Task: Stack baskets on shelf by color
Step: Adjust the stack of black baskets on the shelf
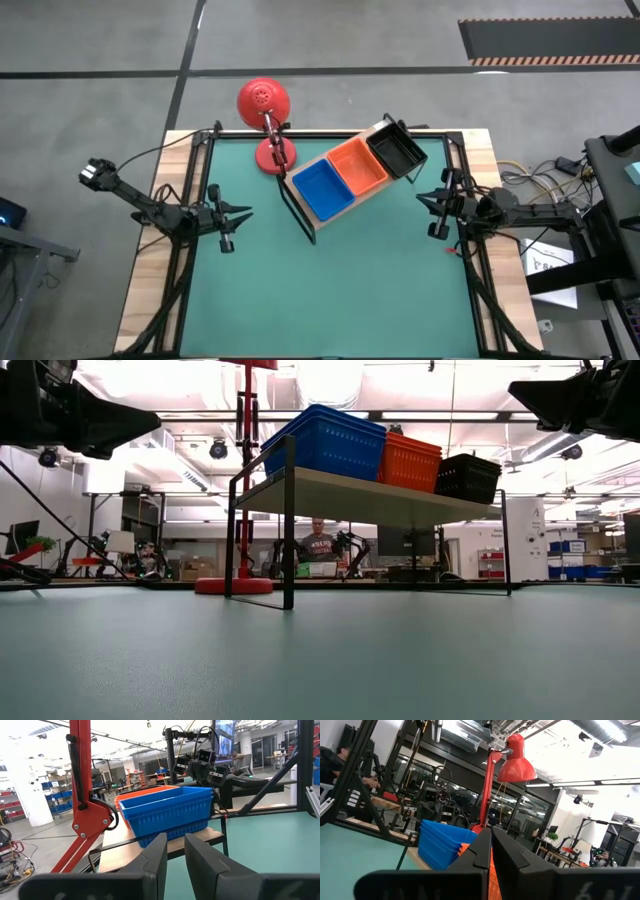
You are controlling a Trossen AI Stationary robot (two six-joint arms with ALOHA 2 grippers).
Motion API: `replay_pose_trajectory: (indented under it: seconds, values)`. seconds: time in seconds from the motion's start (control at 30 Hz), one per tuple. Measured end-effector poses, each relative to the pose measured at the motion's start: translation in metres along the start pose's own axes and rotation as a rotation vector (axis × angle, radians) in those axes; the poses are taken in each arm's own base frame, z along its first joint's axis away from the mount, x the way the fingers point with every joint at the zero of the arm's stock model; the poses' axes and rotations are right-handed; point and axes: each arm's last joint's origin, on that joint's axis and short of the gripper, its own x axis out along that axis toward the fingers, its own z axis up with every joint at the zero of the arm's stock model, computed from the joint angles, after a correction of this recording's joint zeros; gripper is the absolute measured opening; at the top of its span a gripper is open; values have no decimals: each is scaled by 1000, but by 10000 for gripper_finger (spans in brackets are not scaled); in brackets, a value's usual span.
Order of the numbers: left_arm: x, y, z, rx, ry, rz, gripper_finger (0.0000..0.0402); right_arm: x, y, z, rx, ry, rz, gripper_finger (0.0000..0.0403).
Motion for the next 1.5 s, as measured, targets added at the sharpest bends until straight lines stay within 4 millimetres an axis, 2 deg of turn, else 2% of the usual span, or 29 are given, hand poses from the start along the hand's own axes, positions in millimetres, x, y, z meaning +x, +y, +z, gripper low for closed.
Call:
replay_pose_trajectory:
  seconds: [0.67, 0.73, 0.8, 0.87, 0.93, 1.0, 1.17, 1.33, 1.5]
  values:
    - [0, 0, 0, 0, 0, 0, 51, 0, 0, 0, 17, -7, 2, 9]
    - [0, 0, 0, 0, 0, 0, 51, 0, 1, 2, 220, -34, 44, 9]
    - [0, 0, 0, 0, 0, 0, 51, 1, -2, 8, 515, -99, 37, 9]
    - [0, 0, 0, 0, 0, 0, 51, 2, -6, 8, 738, -95, -93, 9]
    - [0, 0, 0, 0, 0, 0, 51, 3, -10, 1, 791, -1, -315, 9]
    - [0, 0, 0, 1, 1, 0, 51, 7, -15, 6, 745, 60, -414, 9]
    - [0, 0, 0, 0, 0, 0, 51, 29, -26, 32, 609, 202, -413, 9]
    - [0, 0, 0, 0, 0, 0, 51, 58, -22, 26, 498, 663, -448, 9]
    - [0, 0, 0, 0, 0, 0, 51, 58, -19, 24, 535, 834, -476, 9]
